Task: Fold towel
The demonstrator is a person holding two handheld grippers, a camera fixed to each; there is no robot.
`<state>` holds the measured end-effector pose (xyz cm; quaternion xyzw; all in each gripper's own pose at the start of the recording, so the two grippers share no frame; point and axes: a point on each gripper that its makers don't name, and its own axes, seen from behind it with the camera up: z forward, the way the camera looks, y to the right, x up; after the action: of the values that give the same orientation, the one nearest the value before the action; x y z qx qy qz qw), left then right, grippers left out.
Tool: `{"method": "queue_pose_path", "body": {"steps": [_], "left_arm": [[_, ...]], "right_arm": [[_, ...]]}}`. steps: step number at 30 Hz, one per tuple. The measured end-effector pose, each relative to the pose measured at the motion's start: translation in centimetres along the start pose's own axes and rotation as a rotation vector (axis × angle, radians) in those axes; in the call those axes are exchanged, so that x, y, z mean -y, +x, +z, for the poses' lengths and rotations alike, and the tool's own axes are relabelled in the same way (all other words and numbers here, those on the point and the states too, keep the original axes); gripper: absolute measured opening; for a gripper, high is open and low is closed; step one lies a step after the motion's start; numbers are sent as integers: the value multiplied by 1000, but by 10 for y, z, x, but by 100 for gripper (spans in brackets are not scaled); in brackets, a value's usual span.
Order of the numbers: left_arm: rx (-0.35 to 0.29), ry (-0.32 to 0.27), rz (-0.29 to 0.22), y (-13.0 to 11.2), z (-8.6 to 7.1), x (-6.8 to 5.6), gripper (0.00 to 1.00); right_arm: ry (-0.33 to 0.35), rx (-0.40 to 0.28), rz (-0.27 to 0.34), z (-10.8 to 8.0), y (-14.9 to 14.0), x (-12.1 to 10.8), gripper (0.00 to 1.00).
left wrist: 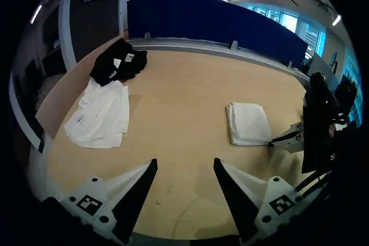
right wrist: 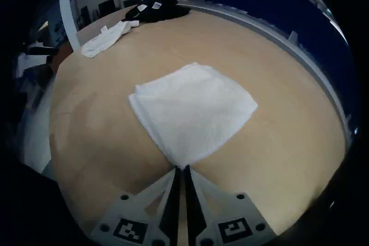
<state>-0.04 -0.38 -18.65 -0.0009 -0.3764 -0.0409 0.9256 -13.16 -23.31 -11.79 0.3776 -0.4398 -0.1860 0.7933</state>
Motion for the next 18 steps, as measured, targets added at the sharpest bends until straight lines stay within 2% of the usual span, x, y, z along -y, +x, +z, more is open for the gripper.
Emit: {"method": "queue_pose_path", "body": {"steps": [9,18], "left_arm": [[-4,2,1,1,2,0,90],[-25,-10,-4,11,2,-4,90]], "right_arm": [[-2,-31,-3,-9,14,-4,3],[-21,-119,-40,-43,69,-17,3]]}}
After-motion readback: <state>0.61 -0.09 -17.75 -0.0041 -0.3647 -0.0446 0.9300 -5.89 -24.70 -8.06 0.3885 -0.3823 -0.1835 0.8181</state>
